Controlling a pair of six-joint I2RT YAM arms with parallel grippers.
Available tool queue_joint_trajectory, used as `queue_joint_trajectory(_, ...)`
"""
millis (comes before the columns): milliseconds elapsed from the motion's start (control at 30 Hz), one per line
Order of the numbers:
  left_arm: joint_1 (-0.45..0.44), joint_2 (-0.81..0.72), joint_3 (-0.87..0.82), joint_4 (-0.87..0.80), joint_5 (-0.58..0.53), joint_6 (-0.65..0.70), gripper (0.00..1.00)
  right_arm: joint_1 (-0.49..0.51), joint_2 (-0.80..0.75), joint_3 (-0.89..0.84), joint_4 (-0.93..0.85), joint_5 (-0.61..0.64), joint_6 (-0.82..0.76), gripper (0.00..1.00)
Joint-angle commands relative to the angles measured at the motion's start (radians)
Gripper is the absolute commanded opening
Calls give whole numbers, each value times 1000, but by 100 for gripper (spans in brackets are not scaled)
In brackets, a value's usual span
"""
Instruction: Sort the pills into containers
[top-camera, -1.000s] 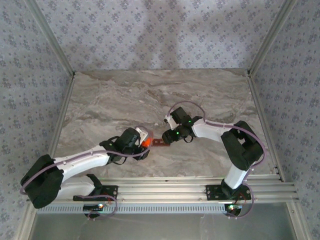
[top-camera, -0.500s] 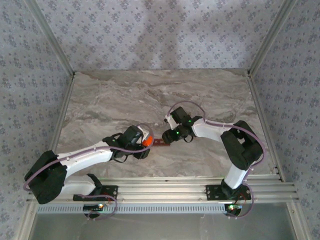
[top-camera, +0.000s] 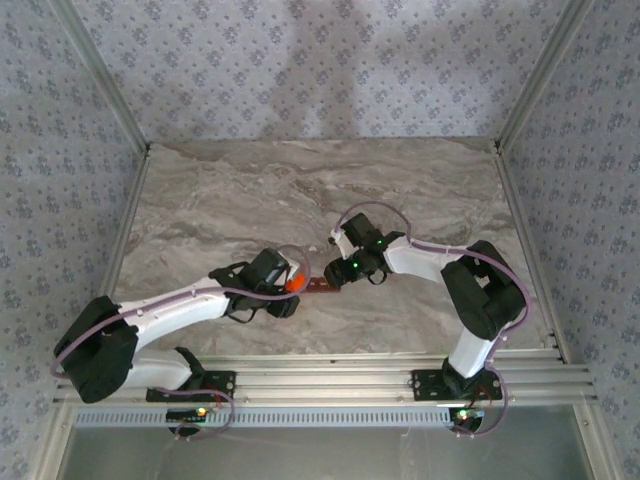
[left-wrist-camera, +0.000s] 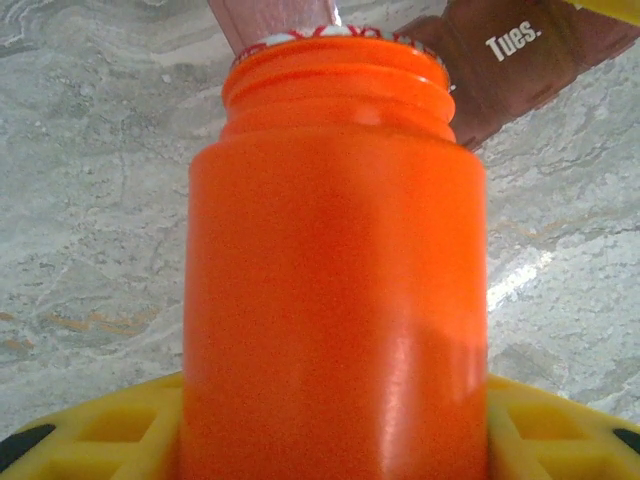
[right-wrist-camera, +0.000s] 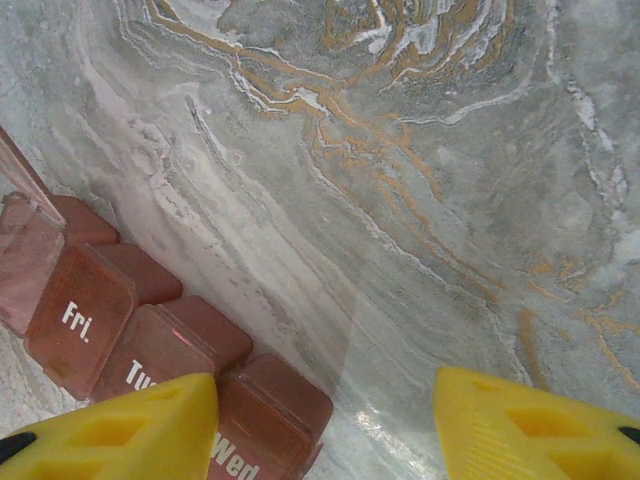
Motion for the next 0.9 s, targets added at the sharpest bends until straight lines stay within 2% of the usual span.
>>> queue_joint_trajectory(0, -7, 11, 42, -46, 13, -9, 0, -9, 29, 11, -47, 26, -3, 60)
queue_joint_trajectory(867, -6, 116, 183, -205, 32, 24, 0, -15, 35, 9, -43, 16, 3, 59)
